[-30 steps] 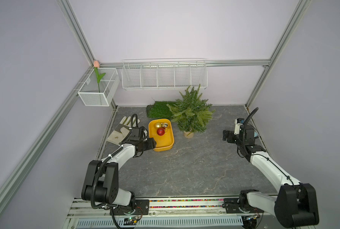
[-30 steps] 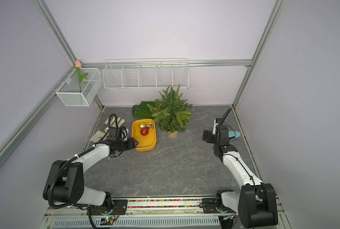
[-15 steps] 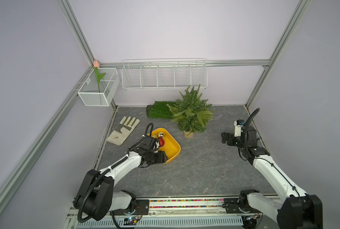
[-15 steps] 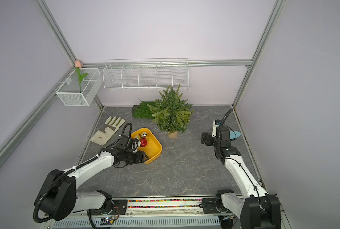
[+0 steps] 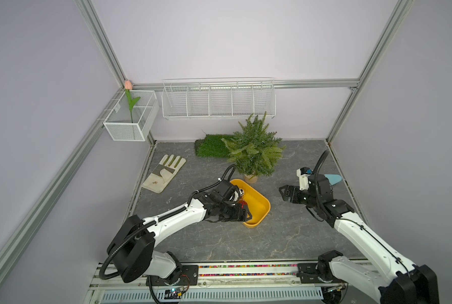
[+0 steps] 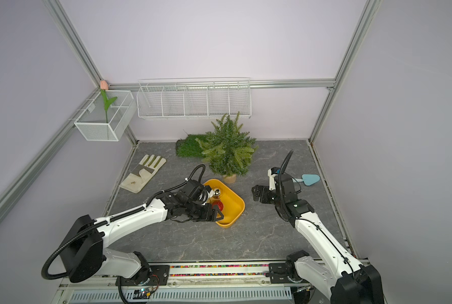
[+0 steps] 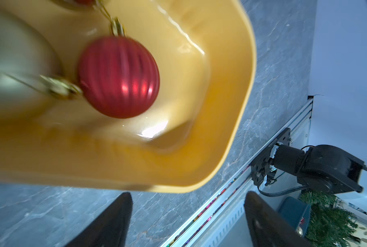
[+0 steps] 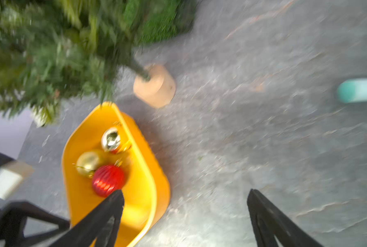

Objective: Decorate the small christmas tree with ornaments
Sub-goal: Move the container to the center of the board.

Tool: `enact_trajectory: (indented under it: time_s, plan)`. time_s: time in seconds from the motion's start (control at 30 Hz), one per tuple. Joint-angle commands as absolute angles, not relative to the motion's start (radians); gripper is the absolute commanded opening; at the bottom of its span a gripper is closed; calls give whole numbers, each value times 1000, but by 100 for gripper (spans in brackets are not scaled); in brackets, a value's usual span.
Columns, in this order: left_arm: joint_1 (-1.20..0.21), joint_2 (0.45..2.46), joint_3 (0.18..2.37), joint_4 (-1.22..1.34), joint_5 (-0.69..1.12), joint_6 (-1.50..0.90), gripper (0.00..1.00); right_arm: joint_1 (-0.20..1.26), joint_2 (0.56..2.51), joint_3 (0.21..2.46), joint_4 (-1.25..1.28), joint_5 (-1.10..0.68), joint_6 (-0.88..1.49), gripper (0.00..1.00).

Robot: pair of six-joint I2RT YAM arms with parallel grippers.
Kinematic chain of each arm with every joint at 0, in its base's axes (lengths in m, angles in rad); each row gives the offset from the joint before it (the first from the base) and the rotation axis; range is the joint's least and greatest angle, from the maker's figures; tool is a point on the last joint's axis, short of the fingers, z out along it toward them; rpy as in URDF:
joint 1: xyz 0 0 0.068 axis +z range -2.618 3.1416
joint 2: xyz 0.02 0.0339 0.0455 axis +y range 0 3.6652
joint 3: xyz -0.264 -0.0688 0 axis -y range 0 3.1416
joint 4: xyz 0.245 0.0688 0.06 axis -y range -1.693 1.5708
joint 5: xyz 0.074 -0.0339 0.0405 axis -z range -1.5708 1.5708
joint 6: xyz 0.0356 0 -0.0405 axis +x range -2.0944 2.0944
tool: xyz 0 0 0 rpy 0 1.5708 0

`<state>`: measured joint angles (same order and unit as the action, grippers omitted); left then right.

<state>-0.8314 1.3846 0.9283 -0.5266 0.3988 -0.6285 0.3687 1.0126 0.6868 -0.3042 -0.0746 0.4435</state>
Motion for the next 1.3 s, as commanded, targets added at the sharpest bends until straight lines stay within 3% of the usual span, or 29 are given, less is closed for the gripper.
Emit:
enact_trajectory:
  time_s: [0.0,0.17,0.23,0.47,0.77,1.27]
  plan:
    - [-825,1312,1014,-676,302,-579,86,439,1013,659,-350,-33,570,93]
    - [-779,1253,1074,-776,-1,-543,86,598,1065,637,-342,108,721,93]
    - [-718,1251,1075,-764,-45,-512,86,651,1111,641,-339,159,767,93]
    - [-540,1343,1097,-675,-71,-421,86,777,1314,691,-268,201,809,76]
    - [-517,1452,1181,-716,-65,-352,84,815,1396,760,-335,217,733,49]
    - [-517,1451,1141,-712,2,-350,81,736,1357,831,-592,151,401,30]
